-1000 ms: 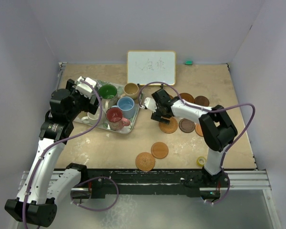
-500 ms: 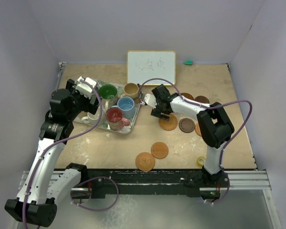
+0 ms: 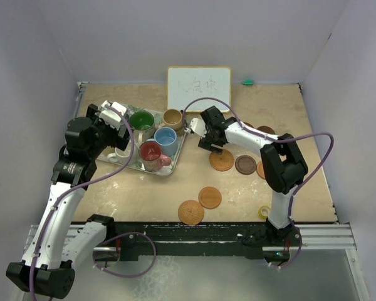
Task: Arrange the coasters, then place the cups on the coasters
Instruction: Move the cup to the center of the board.
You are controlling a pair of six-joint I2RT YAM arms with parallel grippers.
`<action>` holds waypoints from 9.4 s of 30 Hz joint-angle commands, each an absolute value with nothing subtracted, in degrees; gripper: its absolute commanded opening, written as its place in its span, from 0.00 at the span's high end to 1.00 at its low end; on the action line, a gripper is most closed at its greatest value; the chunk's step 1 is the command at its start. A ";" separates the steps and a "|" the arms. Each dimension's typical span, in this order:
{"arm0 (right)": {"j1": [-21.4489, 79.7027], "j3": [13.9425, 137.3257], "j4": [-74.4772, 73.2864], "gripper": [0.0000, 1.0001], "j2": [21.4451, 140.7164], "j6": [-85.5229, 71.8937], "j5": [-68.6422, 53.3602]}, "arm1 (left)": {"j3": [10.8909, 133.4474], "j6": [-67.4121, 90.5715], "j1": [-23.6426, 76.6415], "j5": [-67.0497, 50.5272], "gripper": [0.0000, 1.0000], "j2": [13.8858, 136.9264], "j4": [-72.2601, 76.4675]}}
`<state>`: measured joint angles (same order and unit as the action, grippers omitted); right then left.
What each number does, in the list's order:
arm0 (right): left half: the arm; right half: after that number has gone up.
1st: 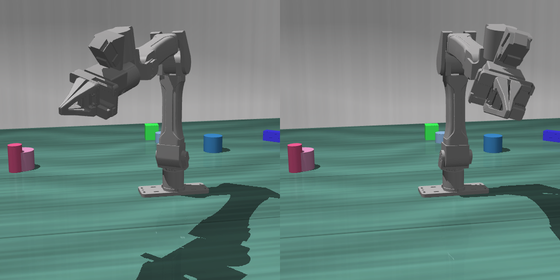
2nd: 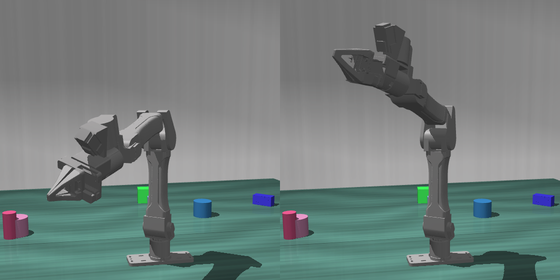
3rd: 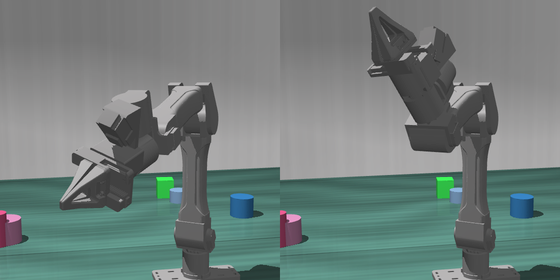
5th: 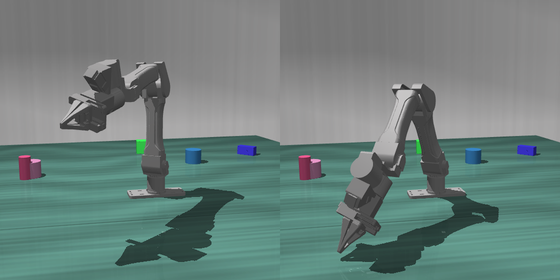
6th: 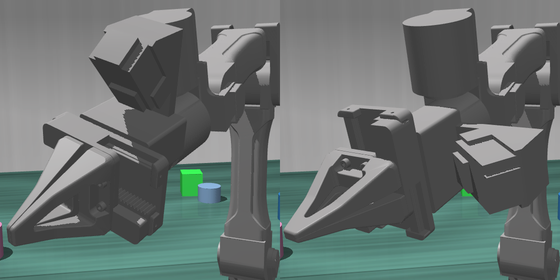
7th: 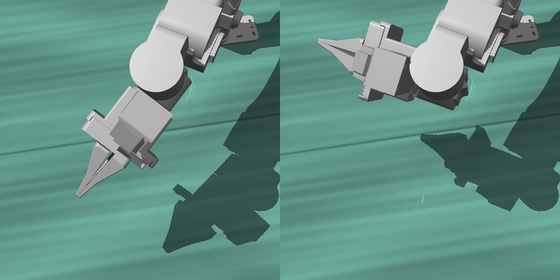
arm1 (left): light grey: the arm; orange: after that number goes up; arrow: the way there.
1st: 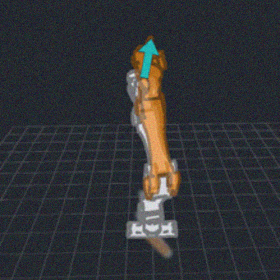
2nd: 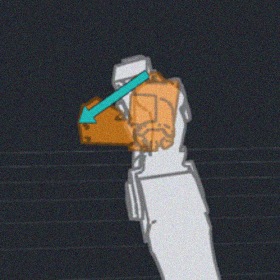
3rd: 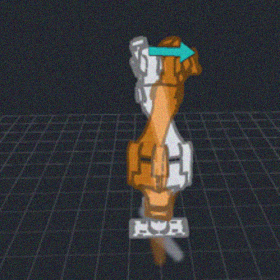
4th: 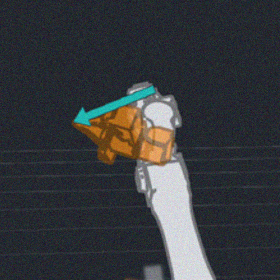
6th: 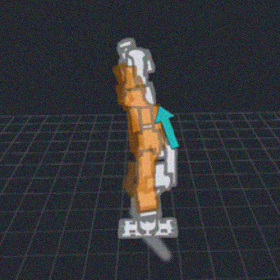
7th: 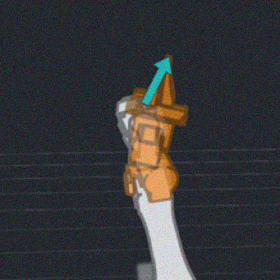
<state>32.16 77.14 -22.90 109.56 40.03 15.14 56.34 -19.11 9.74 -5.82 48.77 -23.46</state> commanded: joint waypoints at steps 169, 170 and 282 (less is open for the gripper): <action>52.63 66.87 -21.68 0.14 104.32 31.20 -0.27 | 55.59 -9.94 -1.58 -8.25 0.06 44.46 -18.58; 52.16 67.21 -21.86 0.14 104.25 31.25 -0.04 | 55.55 -10.08 -1.57 -8.24 0.06 44.41 -18.63; 8.88 65.69 -16.76 0.14 103.56 35.45 8.73 | 55.08 -9.82 -1.58 -10.90 0.05 43.07 -19.16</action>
